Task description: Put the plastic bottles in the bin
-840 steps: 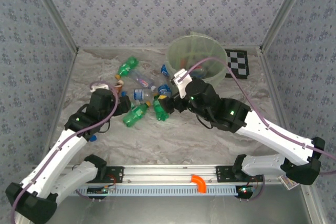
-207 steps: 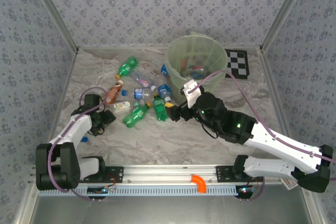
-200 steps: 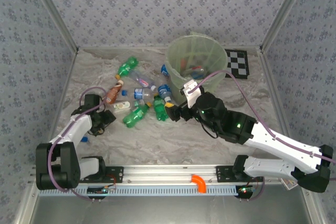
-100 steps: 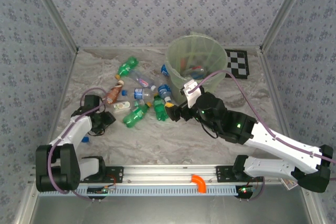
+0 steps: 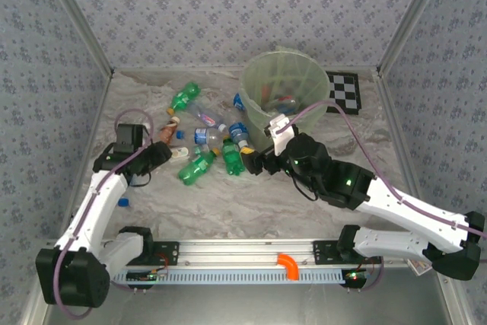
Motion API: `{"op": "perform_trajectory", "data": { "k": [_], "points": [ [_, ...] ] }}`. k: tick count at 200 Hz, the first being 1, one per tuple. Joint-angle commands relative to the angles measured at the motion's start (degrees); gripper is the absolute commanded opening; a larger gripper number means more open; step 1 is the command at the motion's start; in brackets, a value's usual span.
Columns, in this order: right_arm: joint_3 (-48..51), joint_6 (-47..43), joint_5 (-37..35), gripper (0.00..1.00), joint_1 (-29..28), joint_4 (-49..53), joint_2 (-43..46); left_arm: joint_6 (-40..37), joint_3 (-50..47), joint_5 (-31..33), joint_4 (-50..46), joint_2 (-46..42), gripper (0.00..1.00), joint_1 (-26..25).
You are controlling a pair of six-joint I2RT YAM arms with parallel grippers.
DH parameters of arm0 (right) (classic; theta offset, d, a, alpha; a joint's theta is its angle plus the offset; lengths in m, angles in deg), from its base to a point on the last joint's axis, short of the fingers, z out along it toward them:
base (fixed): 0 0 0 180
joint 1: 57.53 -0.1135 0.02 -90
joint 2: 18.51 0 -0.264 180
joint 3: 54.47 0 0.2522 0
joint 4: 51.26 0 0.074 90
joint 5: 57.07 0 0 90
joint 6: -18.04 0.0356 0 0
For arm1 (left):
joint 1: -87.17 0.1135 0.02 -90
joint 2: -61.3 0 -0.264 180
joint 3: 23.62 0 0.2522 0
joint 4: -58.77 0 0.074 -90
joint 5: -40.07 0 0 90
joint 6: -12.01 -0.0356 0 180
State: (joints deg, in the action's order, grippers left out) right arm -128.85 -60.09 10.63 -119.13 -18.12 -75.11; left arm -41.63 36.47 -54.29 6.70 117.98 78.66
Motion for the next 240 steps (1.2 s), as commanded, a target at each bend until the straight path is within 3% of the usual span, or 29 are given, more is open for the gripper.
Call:
{"op": "perform_trajectory", "data": {
  "k": [1,31,70,114,167,240],
  "points": [
    [-3.8,0.9,-1.4,1.00,0.8,1.7,1.6,-4.2,5.2,2.2,-1.0,-1.1,0.57,-5.9],
    [-6.4,1.6,4.5,0.99,4.3,2.7,2.8,-8.8,10.0,5.3,3.8,-1.6,0.57,-16.0],
    [-11.2,6.2,20.1,0.86,12.3,2.1,1.1,-15.0,13.1,6.1,6.3,-1.9,0.56,-26.2],
    [-17.8,10.4,28.5,0.72,15.8,2.4,-6.7,-18.2,13.3,8.8,8.1,-4.5,0.56,-36.6],
    [-22.7,14.8,38.0,0.64,16.2,0.6,-15.7,-19.1,12.7,9.0,8.6,-6.7,0.56,-41.2],
    [-22.4,18.1,43.2,0.58,16.0,-4.1,-20.2,-19.0,12.8,8.0,8.7,-6.6,0.55,-42.4]
  ]
}}
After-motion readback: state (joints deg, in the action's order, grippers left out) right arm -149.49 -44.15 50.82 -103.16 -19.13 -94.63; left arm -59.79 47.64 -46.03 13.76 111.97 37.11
